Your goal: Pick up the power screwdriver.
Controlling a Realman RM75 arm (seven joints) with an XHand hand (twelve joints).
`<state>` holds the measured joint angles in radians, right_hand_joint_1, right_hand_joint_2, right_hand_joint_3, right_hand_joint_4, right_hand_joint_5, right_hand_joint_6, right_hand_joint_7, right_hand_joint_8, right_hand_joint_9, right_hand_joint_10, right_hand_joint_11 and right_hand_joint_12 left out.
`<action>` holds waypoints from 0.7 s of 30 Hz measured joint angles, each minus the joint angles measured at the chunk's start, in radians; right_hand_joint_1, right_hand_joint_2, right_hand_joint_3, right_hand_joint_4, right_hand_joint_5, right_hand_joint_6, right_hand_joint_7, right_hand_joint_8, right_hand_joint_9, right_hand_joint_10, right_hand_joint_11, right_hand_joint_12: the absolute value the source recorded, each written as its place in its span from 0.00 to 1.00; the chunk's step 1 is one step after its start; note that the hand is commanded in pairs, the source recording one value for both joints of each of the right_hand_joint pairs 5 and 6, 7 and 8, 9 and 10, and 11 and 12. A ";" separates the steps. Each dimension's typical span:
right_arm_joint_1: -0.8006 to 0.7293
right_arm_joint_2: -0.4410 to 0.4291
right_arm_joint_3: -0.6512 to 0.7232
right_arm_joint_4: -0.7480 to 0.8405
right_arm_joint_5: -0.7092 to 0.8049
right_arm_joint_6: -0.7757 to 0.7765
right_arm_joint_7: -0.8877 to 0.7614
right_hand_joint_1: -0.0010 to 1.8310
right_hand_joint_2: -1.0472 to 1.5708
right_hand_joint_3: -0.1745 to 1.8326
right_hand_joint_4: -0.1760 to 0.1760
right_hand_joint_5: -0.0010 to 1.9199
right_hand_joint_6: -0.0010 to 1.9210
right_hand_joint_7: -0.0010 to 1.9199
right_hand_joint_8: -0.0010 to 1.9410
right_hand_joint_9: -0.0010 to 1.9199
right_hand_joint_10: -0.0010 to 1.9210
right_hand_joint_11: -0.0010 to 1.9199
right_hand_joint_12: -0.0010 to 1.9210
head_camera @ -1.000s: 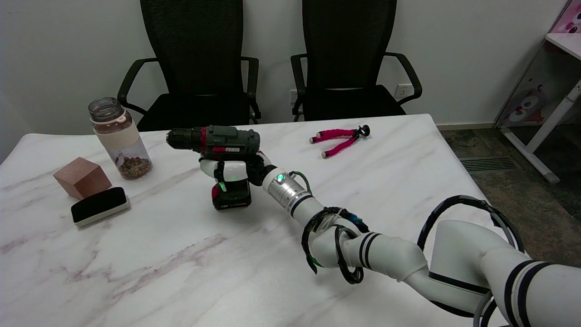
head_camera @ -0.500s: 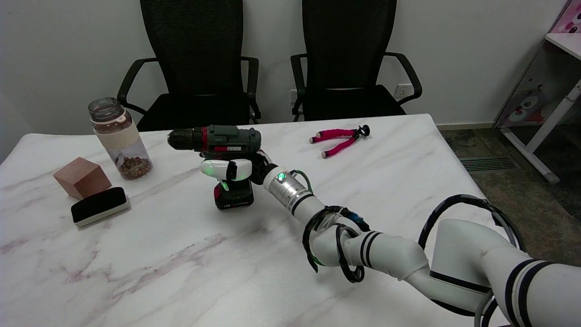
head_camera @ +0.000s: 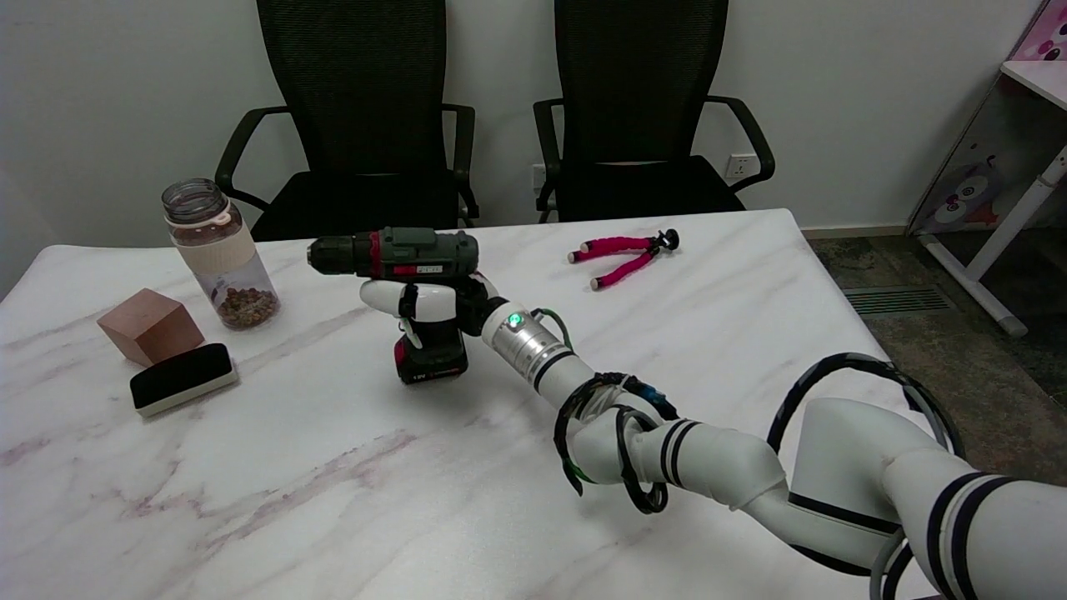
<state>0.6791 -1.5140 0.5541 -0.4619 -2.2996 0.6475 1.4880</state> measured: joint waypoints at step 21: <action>0.020 0.007 0.006 -0.022 0.000 -0.025 0.002 0.47 0.60 0.48 1.00 0.89 0.89 0.89 0.88 1.00 1.00 1.00 1.00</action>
<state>0.6995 -1.5068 0.5601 -0.4843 -2.2995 0.6222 1.4903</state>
